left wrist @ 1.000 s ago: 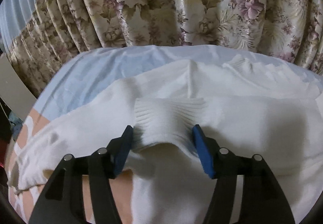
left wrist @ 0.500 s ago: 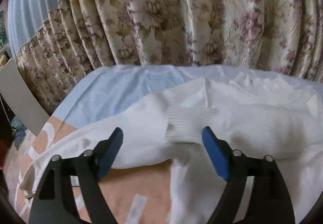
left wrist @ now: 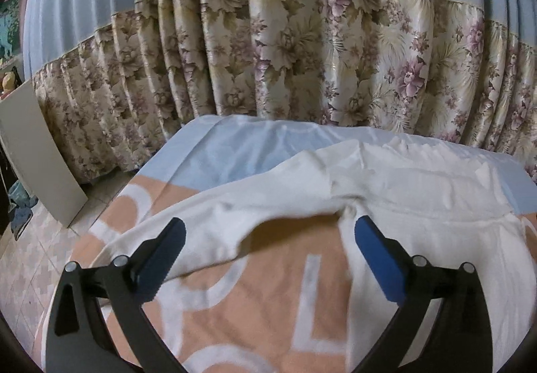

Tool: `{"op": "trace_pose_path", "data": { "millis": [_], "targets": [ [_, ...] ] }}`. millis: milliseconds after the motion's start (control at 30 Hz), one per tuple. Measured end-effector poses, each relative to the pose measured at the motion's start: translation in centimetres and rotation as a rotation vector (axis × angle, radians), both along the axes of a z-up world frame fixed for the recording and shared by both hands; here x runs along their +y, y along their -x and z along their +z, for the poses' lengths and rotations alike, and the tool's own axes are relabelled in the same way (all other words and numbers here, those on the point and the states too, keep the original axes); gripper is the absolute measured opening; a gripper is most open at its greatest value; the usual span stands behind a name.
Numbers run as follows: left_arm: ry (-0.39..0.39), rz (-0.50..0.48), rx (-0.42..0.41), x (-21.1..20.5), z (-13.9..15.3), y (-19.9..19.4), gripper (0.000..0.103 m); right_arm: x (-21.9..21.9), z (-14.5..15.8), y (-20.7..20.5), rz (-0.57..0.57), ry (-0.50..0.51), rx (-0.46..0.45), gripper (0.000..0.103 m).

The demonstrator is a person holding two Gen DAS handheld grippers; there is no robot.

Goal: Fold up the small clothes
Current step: 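Move the left gripper to the other sleeve's ribbed cuff and grasp it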

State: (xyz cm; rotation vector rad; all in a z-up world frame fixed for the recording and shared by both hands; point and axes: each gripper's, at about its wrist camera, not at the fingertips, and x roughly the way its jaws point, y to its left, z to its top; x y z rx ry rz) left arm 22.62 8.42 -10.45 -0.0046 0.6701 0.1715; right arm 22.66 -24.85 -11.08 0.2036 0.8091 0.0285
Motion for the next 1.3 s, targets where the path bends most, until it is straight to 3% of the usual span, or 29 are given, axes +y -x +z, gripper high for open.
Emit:
{"op": "trace_pose_path", "data": {
  "millis": [300,567,767,1033,1300],
  "targets": [
    [-0.009,-0.004,0.001,3.9,-1.1,5.5,0.101,3.8,0.3,5.1,0.032,0.011,-0.003,0.071],
    [-0.073,0.038,0.012,8.7,-2.6,8.6,0.101,7.0,0.2,5.8,0.068,0.018,0.002,0.074],
    [-0.089,0.087,0.035,13.1,-4.0,9.7,0.101,9.4,0.0,4.9,0.099,0.036,0.005,0.074],
    [-0.079,0.082,0.031,16.5,-4.4,10.1,0.101,12.8,-0.8,3.9,0.119,0.04,0.002,0.074],
    [-0.047,0.057,0.06,19.5,-5.4,9.2,0.101,13.8,-2.0,6.3,-0.014,0.053,-0.058,0.074]
  ]
}}
